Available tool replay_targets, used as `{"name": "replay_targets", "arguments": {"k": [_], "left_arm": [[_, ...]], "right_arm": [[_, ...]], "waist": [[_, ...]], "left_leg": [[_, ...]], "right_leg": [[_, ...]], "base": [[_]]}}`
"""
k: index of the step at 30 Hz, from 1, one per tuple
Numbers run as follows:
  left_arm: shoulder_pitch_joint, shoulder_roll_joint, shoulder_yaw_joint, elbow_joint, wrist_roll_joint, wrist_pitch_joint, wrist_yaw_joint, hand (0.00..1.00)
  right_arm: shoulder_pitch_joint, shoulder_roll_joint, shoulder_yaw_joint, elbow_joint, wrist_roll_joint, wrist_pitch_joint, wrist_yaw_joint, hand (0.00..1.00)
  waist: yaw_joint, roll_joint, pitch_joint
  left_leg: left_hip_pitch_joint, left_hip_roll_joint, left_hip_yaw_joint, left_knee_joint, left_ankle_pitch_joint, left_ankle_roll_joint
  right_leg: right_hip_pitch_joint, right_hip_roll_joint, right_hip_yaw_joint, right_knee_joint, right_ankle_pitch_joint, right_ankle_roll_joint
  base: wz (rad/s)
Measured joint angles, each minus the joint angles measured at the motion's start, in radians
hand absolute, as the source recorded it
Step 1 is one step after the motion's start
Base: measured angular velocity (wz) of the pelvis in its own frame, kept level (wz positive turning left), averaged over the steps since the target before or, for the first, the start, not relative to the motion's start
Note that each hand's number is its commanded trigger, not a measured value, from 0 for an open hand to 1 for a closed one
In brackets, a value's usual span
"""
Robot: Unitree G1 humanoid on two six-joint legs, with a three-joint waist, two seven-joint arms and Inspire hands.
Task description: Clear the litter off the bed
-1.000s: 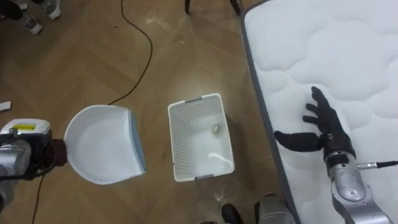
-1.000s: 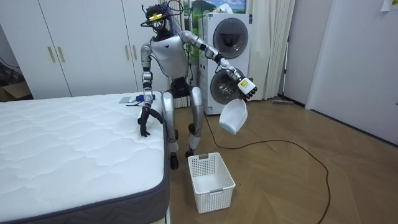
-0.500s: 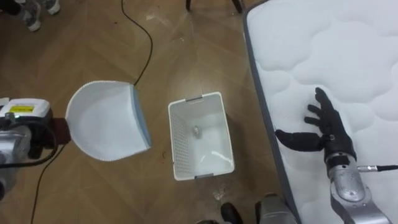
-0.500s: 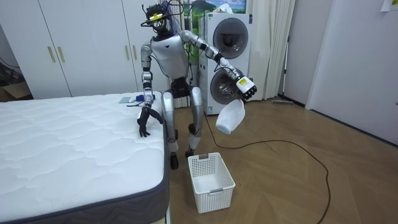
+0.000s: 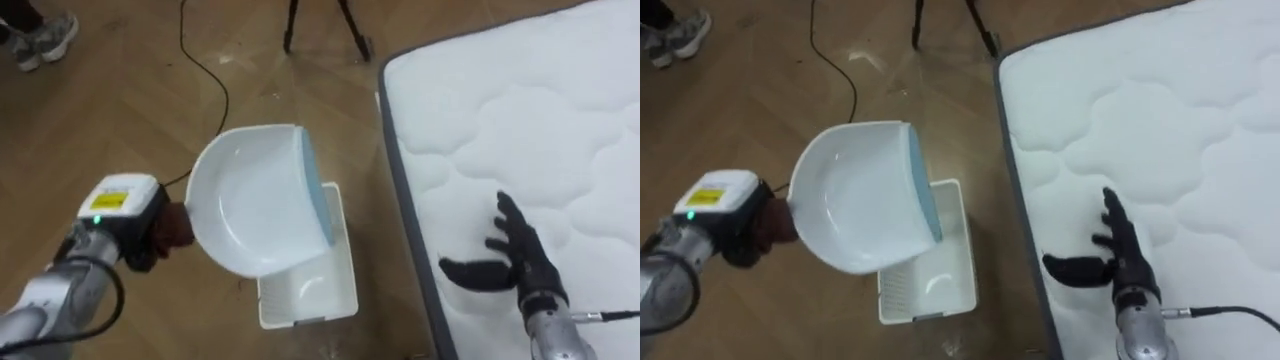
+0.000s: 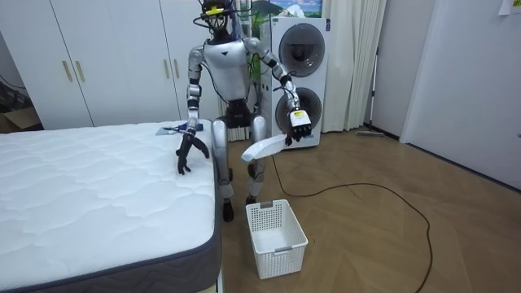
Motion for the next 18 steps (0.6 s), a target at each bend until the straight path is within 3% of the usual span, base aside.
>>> {"name": "replay_targets", "arguments": {"k": [2,4,7,8,10,11,12,13,14,15,16,17,18], "left_arm": [[0.031,-0.003,0.002,-0.051,-0.067,-0.003,-0.006,1.0],[0.06,-0.024,0.027,-0.098,-0.114,-0.001,-0.01,1.0],[0.108,-0.07,0.087,-0.159,-0.139,0.0,-0.011,1.0],[0.117,-0.093,0.099,-0.168,-0.164,0.001,-0.011,1.0],[0.119,-0.116,0.108,-0.168,-0.206,0.004,-0.011,1.0],[0.12,-0.119,0.11,-0.175,-0.242,0.004,-0.012,1.0],[0.132,-0.135,0.137,-0.18,-0.265,0.003,-0.008,1.0],[0.138,-0.144,0.151,-0.179,-0.277,0.004,-0.007,1.0],[0.139,-0.171,0.167,-0.178,-0.286,0.013,-0.007,1.0],[0.14,-0.199,0.172,-0.18,-0.308,0.022,-0.005,1.0],[0.141,-0.21,0.172,-0.18,-0.32,0.027,-0.005,1.0],[0.147,-0.226,0.173,-0.182,-0.333,0.037,-0.001,1.0],[0.148,-0.229,0.173,-0.186,-0.359,0.038,0.003,1.0]], "right_arm": [[0.037,0.0,-0.021,-0.027,-0.002,0.019,-0.001,0.0],[0.072,0.0,-0.048,-0.056,-0.008,0.028,-0.003,0.0],[0.112,-0.001,-0.064,-0.112,-0.015,0.054,-0.007,0.0],[0.121,-0.001,-0.063,-0.122,-0.013,0.055,-0.008,0.0],[0.126,0.001,-0.055,-0.126,-0.006,0.069,-0.008,0.0],[0.125,0.001,-0.055,-0.148,-0.002,0.085,-0.01,0.0],[0.12,0.006,-0.055,-0.159,-0.006,0.097,-0.009,0.0],[0.116,0.01,-0.055,-0.162,-0.005,0.1,-0.008,0.0],[0.118,0.012,-0.06,-0.167,-0.004,0.102,-0.008,0.0],[0.114,0.007,-0.064,-0.171,0.0,0.107,-0.008,0.0],[0.111,0.006,-0.063,-0.173,0.001,0.107,-0.008,0.0],[0.104,0.007,-0.053,-0.172,0.007,0.106,-0.008,0.0],[0.095,0.007,-0.034,-0.171,0.017,0.105,-0.01,0.0]], "waist": [[0.0,-0.009,-0.0049],[0.008,-0.01,-0.005],[0.024,-0.029,-0.006],[0.033,-0.034,-0.0041],[0.04,-0.043,-0.0027],[0.055,-0.045,-0.003],[0.064,-0.041,-0.0056],[0.072,-0.041,-0.0052],[0.075,-0.055,-0.0062],[0.103,-0.074,-0.0067],[0.112,-0.079,-0.0066],[0.123,-0.087,-0.0094],[0.141,-0.102,-0.0056]], "left_leg": [[0.025,0.003,0.0,-0.001,-0.004,0.001],[0.066,0.014,0.017,-0.006,-0.029,0.0],[0.136,0.021,0.068,-0.034,-0.051,0.007],[0.163,0.034,0.112,-0.042,-0.062,0.009],[0.191,0.045,0.171,-0.055,-0.064,0.01],[0.204,0.062,0.204,-0.075,-0.064,0.011],[0.212,0.106,0.278,-0.112,-0.06,0.015],[0.221,0.124,0.334,-0.121,-0.06,0.016],[0.252,0.131,0.423,-0.152,-0.056,0.015],[0.292,0.123,0.519,-0.193,-0.047,0.014],[0.312,0.122,0.577,-0.205,-0.047,0.014],[0.35,0.119,0.678,-0.229,-0.047,0.013],[0.375,0.118,0.758,-0.242,-0.045,0.009]], "right_leg": [[0.033,0.005,0.005,-0.027,0.008,0.006],[0.061,0.016,0.02,-0.032,0.011,0.011],[0.085,0.02,0.013,-0.031,0.021,0.013],[0.088,0.027,-0.01,-0.034,0.035,0.008],[0.092,0.037,-0.036,-0.06,0.074,0.001],[0.098,0.058,-0.04,-0.119,0.121,-0.005],[0.125,0.071,-0.103,-0.19,0.185,-0.01],[0.129,0.059,-0.165,-0.177,0.183,-0.011],[0.144,0.009,-0.301,-0.06,0.134,-0.004],[0.16,-0.057,-0.359,0.017,0.089,0.0],[0.178,-0.093,-0.381,0.048,0.082,0.009],[0.235,-0.141,-0.404,0.078,0.073,0.029],[0.291,-0.164,-0.414,0.067,0.074,0.04]], "base": [[-0.18],[-0.46],[-0.93],[-1.24],[-1.4],[-1.79],[-1.85],[-1.74],[-1.91],[-2.02],[-2.04],[-1.81],[-1.79]]}}
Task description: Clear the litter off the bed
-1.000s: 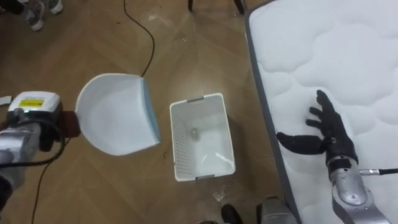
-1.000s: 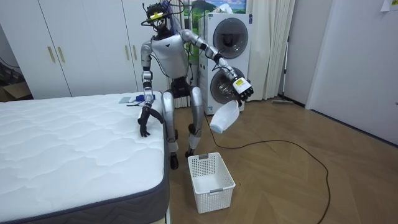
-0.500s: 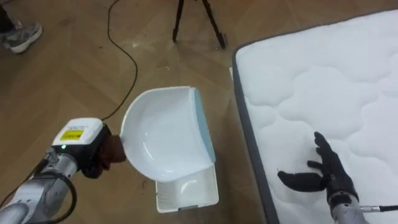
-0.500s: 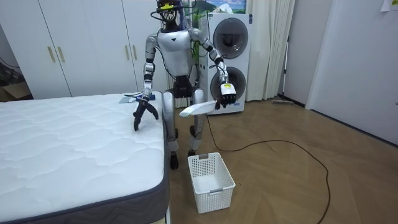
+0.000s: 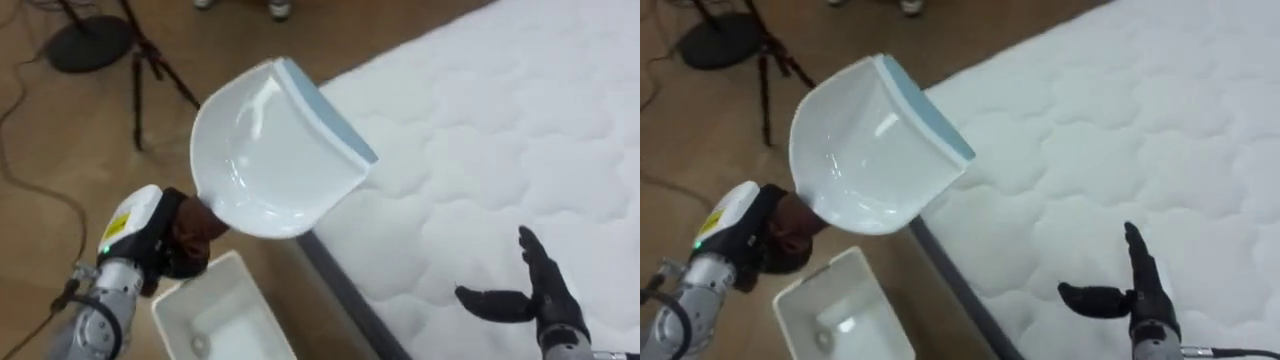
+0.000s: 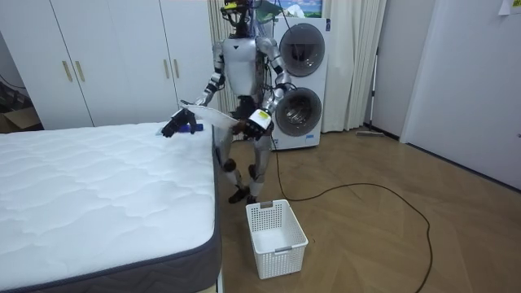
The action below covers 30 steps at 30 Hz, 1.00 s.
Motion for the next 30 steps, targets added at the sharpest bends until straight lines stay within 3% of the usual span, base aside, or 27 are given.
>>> {"name": "replay_targets", "arguments": {"k": [1,2,3,5,7,9,12,14,16,17,18,20,21,22,23,27,28,29,30], "left_arm": [[0.0,0.0,0.003,-0.002,-0.005,0.0,0.006,1.0],[-0.001,-0.002,0.005,-0.004,-0.024,0.0,0.022,1.0],[0.004,-0.007,0.004,-0.004,-0.037,0.004,0.032,1.0],[0.003,-0.012,0.004,-0.004,-0.05,0.004,0.031,1.0],[0.004,-0.021,0.004,-0.002,-0.074,0.002,0.031,1.0],[0.016,-0.044,-0.002,0.003,-0.071,0.0,0.032,1.0],[0.048,-0.055,-0.013,0.009,-0.072,-0.002,0.032,1.0],[0.06,-0.066,-0.018,0.027,-0.075,-0.002,0.032,1.0],[0.087,-0.079,-0.018,0.031,-0.077,-0.002,0.035,1.0],[0.117,-0.081,-0.018,0.031,-0.077,-0.005,0.043,1.0],[0.152,-0.081,-0.014,0.032,-0.077,-0.005,0.053,1.0],[0.176,-0.089,-0.011,0.047,-0.078,-0.004,0.054,1.0],[0.183,-0.091,-0.011,0.046,-0.078,-0.007,0.054,1.0],[0.183,-0.092,-0.011,0.046,-0.079,-0.012,0.054,1.0],[0.187,-0.093,-0.01,0.046,-0.081,-0.022,0.054,1.0],[0.21,-0.105,-0.01,0.046,-0.118,-0.053,0.054,1.0],[0.216,-0.106,-0.01,0.047,-0.135,-0.058,0.054,0.96],[0.229,-0.109,-0.01,0.053,-0.172,-0.068,0.054,0.58],[0.241,-0.109,-0.01,0.065,-0.202,-0.077,0.054,0.0]], "right_arm": [[-0.005,0.001,0.009,0.0,0.007,-0.001,0.001,0.0],[-0.015,0.003,0.023,0.0,0.016,-0.008,0.003,0.0],[-0.02,0.001,0.033,0.0,0.017,-0.013,0.007,0.0],[-0.016,0.003,0.039,0.002,0.012,-0.017,0.014,0.0],[-0.006,0.013,0.033,0.017,0.006,-0.017,0.027,0.0],[0.018,0.025,0.014,0.017,0.002,-0.017,0.046,0.0],[0.019,0.033,-0.019,0.012,0.004,-0.02,0.052,0.0],[0.022,0.033,-0.031,0.007,0.0,-0.021,0.051,0.0],[0.021,0.033,-0.042,-0.012,-0.027,-0.021,0.053,0.0],[0.02,0.033,-0.044,-0.027,-0.03,-0.021,0.064,0.0],[0.019,0.033,-0.042,-0.042,-0.049,-0.023,0.082,0.0],[0.024,0.035,-0.041,-0.055,-0.062,-0.031,0.095,0.0],[0.027,0.039,-0.042,-0.055,-0.06,-0.031,0.096,0.0],[0.027,0.04,-0.043,-0.055,-0.061,-0.031,0.097,0.0],[0.026,0.044,-0.044,-0.055,-0.063,-0.031,0.105,0.0],[0.042,0.068,-0.046,-0.055,-0.063,-0.031,0.131,0.0],[0.044,0.068,-0.046,-0.055,-0.062,-0.031,0.133,0.0],[0.045,0.068,-0.044,-0.054,-0.059,-0.031,0.135,0.0],[0.044,0.068,-0.04,-0.051,-0.06,-0.031,0.135,0.0]], "waist": [[0.012,-0.009,0.0023],[0.025,-0.026,0.007],[0.026,-0.03,0.0078],[0.008,-0.029,0.0051],[-0.04,-0.021,0.0038],[-0.077,-0.017,0.0003],[-0.097,-0.007,-0.0046],[-0.108,-0.006,-0.0077],[-0.099,0.005,-0.0099],[-0.076,0.011,-0.0123],[-0.054,0.016,-0.0114],[-0.055,0.023,-0.0092],[-0.07,0.019,-0.0126],[-0.078,0.017,-0.0117],[-0.08,0.013,-0.011],[-0.082,0.001,-0.01],[-0.078,-0.001,-0.0092],[-0.069,0.001,-0.0092],[-0.058,0.002,-0.0089]], "left_leg": [[0.002,0.001,0.02,0.001,0.001,-0.002],[-0.009,-0.004,-0.015,0.012,0.007,-0.01],[-0.041,-0.015,-0.144,0.033,0.014,-0.001],[-0.077,-0.011,-0.233,0.069,0.014,-0.001],[-0.086,0.002,-0.239,0.075,0.014,-0.002],[-0.081,0.013,-0.229,0.08,0.017,-0.006],[-0.076,0.042,-0.208,0.105,0.017,-0.008],[-0.057,0.044,-0.211,0.111,0.021,-0.015],[-0.045,0.039,-0.248,0.109,0.026,-0.023],[-0.041,0.018,-0.363,0.107,0.029,-0.029],[-0.034,-0.017,-0.54,0.099,0.033,-0.037],[-0.027,-0.047,-0.695,0.092,0.033,-0.047],[-0.026,-0.052,-0.703,0.081,0.037,-0.054],[-0.023,-0.053,-0.696,0.073,0.04,-0.056],[-0.013,-0.051,-0.671,0.056,0.045,-0.06],[0.034,-0.051,-0.657,0.012,0.046,-0.064],[0.042,-0.052,-0.659,0.005,0.045,-0.065],[0.053,-0.053,-0.68,-0.002,0.041,-0.07],[0.062,-0.057,-0.747,-0.003,0.031,-0.071]], "right_leg": [[0.024,-0.004,-0.007,-0.02,-0.002,0.015],[0.046,0.005,-0.006,-0.104,-0.015,0.039],[0.058,0.021,-0.006,-0.178,-0.024,0.047],[0.087,0.042,-0.001,-0.275,-0.021,0.051],[0.091,0.058,0.0,-0.31,-0.003,0.055],[0.08,0.073,0.036,-0.304,-0.001,0.046],[0.066,0.094,0.076,-0.307,0.009,0.03],[0.065,0.093,0.097,-0.303,0.007,0.021],[0.057,0.106,0.151,-0.303,0.005,0.012],[0.037,0.121,0.214,-0.287,0.003,0.002],[0.02,0.137,0.271,-0.27,0.004,-0.007],[0.012,0.164,0.335,-0.27,0.011,-0.01],[-0.001,0.184,0.379,-0.269,0.016,-0.009],[-0.006,0.191,0.396,-0.269,0.023,-0.008],[-0.018,0.208,0.43,-0.27,0.041,-0.018],[-0.026,0.252,0.509,-0.273,0.064,-0.042],[-0.028,0.257,0.52,-0.27,0.065,-0.044],[-0.03,0.27,0.541,-0.27,0.068,-0.048],[-0.034,0.285,0.559,-0.27,0.073,-0.054]], "base": [[-1.94],[-1.82],[-1.65],[-0.96],[-0.39],[-0.28],[-0.36],[-0.42],[-0.86],[-1.6],[-1.75],[-1.25],[-0.77],[-0.73],[-0.81],[-0.8],[-0.87],[-0.98],[-0.99]]}}
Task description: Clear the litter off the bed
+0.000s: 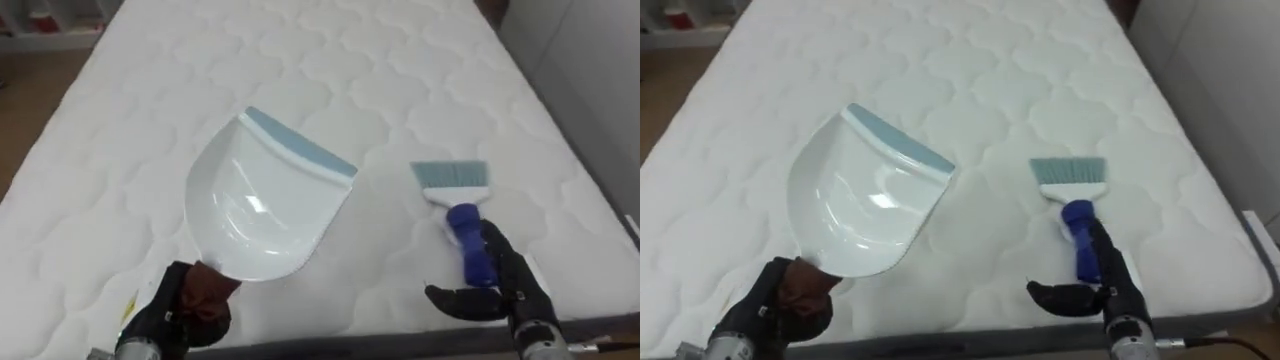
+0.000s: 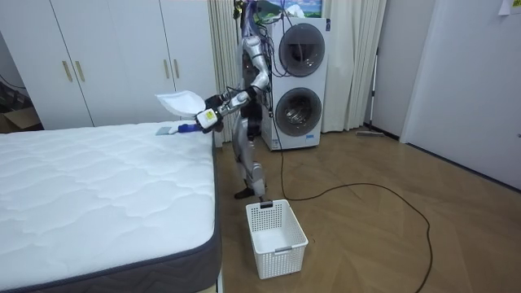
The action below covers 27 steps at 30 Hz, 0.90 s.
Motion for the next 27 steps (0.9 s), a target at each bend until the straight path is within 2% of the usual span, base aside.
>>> {"name": "replay_targets", "arguments": {"k": [2,3,8,10,11,12,14,15,19,22,25,27], "left_arm": [[-0.006,-0.004,0.002,0.054,-0.036,-0.01,0.0,0.0],[-0.015,-0.006,0.003,0.093,-0.049,-0.009,0.0,0.0],[-0.022,-0.011,0.008,0.118,-0.17,-0.008,0.0,0.0],[-0.023,-0.016,0.026,0.122,-0.195,-0.008,0.001,0.0],[-0.024,-0.025,0.048,0.142,-0.216,-0.012,0.004,0.0],[-0.025,-0.031,0.065,0.178,-0.237,-0.016,0.019,0.0],[-0.026,-0.037,0.094,0.227,-0.259,-0.015,0.025,0.0],[-0.026,-0.037,0.104,0.245,-0.269,-0.013,0.031,0.0],[-0.026,-0.037,0.123,0.273,-0.269,-0.008,0.038,0.0],[-0.026,-0.037,0.123,0.304,-0.269,-0.007,0.039,0.0],[-0.043,-0.04,0.123,0.389,-0.269,-0.002,0.037,0.0],[-0.054,-0.041,0.125,0.472,-0.269,0.004,0.035,0.0]], "right_arm": [[-0.004,0.002,0.005,0.029,-0.024,-0.001,0.002,0.0],[-0.001,0.002,0.002,0.046,-0.038,0.001,0.001,0.0],[0.009,0.003,-0.004,0.078,-0.043,0.005,-0.015,0.0],[0.008,0.003,-0.004,0.099,-0.044,0.006,-0.019,0.0],[0.004,0.005,-0.004,0.126,-0.046,0.01,-0.019,0.0],[-0.004,0.009,-0.004,0.164,-0.055,0.012,-0.019,0.0],[0.003,0.014,-0.005,0.22,-0.066,0.012,-0.018,0.0],[0.017,0.014,-0.006,0.24,-0.066,0.018,-0.018,0.0],[0.056,0.026,-0.031,0.281,-0.066,0.024,-0.006,0.0],[0.059,0.035,-0.05,0.301,-0.066,0.024,0.003,0.0],[0.053,0.037,-0.061,0.357,-0.067,0.03,0.013,0.0],[0.051,0.041,-0.081,0.385,-0.068,0.053,0.032,0.0]], "waist": [[0.002,0.001,-0.001],[-0.005,0.001,-0.0012],[-0.014,-0.005,0.0032],[0.0,-0.012,0.0074],[0.012,-0.011,0.0067],[0.027,-0.011,0.007],[0.022,-0.014,0.0054],[0.022,-0.015,0.0058],[0.021,-0.011,0.0056],[0.008,-0.011,0.0054],[0.0,-0.003,0.0067],[-0.002,-0.001,0.0022]], "left_leg": [[0.009,-0.003,-0.069,0.001,-0.014,0.0],[0.011,-0.002,-0.076,0.001,-0.019,-0.002],[-0.004,-0.009,-0.067,0.022,-0.037,0.003],[0.005,-0.015,-0.045,0.023,-0.042,0.007],[0.015,-0.013,-0.027,0.015,-0.05,0.007],[0.028,-0.012,-0.008,0.007,-0.055,0.006],[0.036,-0.012,-0.005,0.004,-0.058,0.007],[0.035,-0.012,-0.005,0.004,-0.059,0.009],[0.033,-0.01,-0.005,0.002,-0.061,0.011],[0.036,-0.011,-0.005,-0.003,-0.061,0.011],[0.066,-0.007,-0.008,-0.022,-0.061,0.011],[0.074,-0.007,-0.006,-0.036,-0.06,0.012]], "right_leg": [[0.004,0.011,0.007,-0.001,0.003,-0.005],[0.007,0.016,0.012,0.002,0.002,-0.006],[-0.029,0.022,0.017,0.046,-0.016,-0.006],[-0.047,0.027,0.041,0.074,-0.027,-0.003],[-0.055,0.031,0.037,0.082,-0.028,-0.003],[-0.058,0.028,0.01,0.087,-0.027,-0.006],[-0.057,0.011,-0.045,0.086,-0.028,-0.011],[-0.057,0.011,-0.046,0.085,-0.028,-0.011],[-0.054,0.01,-0.053,0.068,-0.025,-0.009],[-0.046,0.01,-0.053,0.067,-0.025,-0.009],[-0.015,0.02,-0.044,0.049,-0.022,-0.009],[-0.013,0.024,-0.038,0.048,-0.022,-0.009]], "base": [[-0.64],[-0.32],[-0.19],[-0.37],[-0.64],[-0.61],[-0.23],[0.0],[0.0],[-0.02],[-0.11],[-0.09]]}}
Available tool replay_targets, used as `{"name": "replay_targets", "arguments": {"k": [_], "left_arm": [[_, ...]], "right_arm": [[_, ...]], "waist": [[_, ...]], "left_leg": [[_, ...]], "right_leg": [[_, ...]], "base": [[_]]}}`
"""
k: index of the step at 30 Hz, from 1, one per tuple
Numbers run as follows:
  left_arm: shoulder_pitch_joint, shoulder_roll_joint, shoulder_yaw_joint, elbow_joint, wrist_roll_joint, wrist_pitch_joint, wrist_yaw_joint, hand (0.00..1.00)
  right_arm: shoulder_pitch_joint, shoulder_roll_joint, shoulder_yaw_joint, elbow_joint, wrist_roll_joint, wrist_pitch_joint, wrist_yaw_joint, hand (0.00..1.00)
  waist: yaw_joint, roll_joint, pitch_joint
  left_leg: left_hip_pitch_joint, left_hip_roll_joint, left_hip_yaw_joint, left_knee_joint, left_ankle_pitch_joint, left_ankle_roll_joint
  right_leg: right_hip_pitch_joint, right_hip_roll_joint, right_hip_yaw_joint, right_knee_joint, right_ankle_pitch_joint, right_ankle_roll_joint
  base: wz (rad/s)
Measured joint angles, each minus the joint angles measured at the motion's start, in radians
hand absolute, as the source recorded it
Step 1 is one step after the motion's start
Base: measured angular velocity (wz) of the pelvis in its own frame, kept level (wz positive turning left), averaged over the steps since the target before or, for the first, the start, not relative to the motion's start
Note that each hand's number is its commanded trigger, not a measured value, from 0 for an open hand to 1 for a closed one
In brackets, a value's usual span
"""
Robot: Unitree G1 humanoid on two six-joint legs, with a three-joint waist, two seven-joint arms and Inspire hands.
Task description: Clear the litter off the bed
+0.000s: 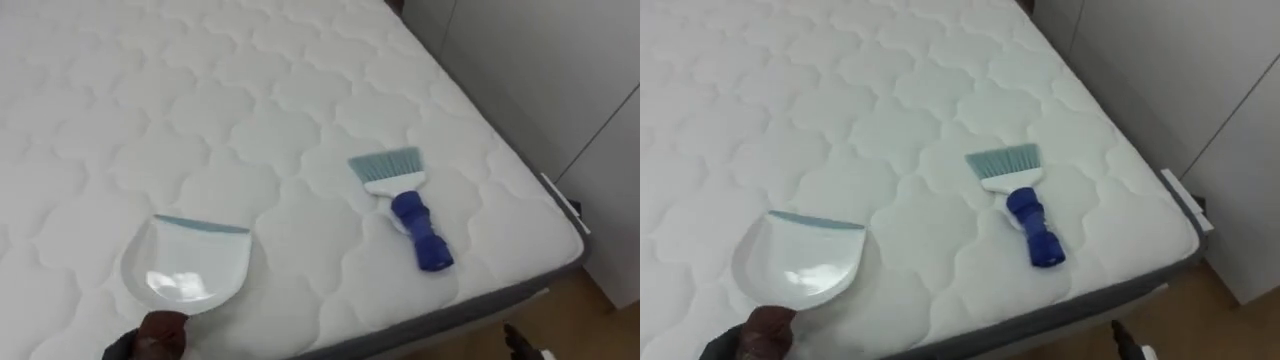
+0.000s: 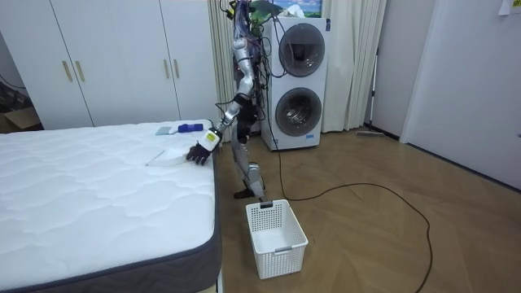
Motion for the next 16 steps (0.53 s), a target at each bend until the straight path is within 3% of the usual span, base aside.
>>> {"name": "replay_targets", "arguments": {"k": [3,8,9,16], "left_arm": [[0.006,-0.006,0.021,0.092,0.001,0.003,-0.009,0.0],[0.004,-0.01,0.052,0.153,0.017,-0.002,-0.025,0.0],[0.005,-0.011,0.061,0.166,0.022,-0.002,-0.031,0.0],[0.008,-0.013,0.078,0.179,0.178,0.031,-0.034,0.0]], "right_arm": [[0.0,0.0,-0.013,0.057,-0.011,0.014,0.014,0.0],[-0.012,0.004,-0.039,0.157,-0.06,0.041,0.032,0.0],[-0.011,0.004,-0.041,0.173,-0.073,0.059,0.035,0.0],[-0.035,0.032,-0.048,0.264,-0.177,0.17,0.052,0.0]], "waist": [[0.001,0.002,-0.0036],[0.002,-0.005,-0.0078],[0.002,-0.003,-0.0123],[0.005,-0.026,-0.0123]], "left_leg": [[0.013,0.006,0.009,-0.012,0.0,0.0],[0.023,0.013,0.008,-0.017,0.0,0.0],[0.032,0.016,0.006,-0.016,0.0,-0.001],[0.061,0.015,-0.008,-0.016,0.001,-0.001]], "right_leg": [[0.011,0.009,0.002,-0.018,0.005,0.0],[0.027,0.015,-0.003,-0.04,0.009,-0.002],[0.042,0.017,-0.004,-0.051,0.01,-0.003],[0.066,0.027,0.013,-0.053,0.008,-0.005]], "base": [[-0.1],[-0.03],[-0.06],[-0.09]]}}
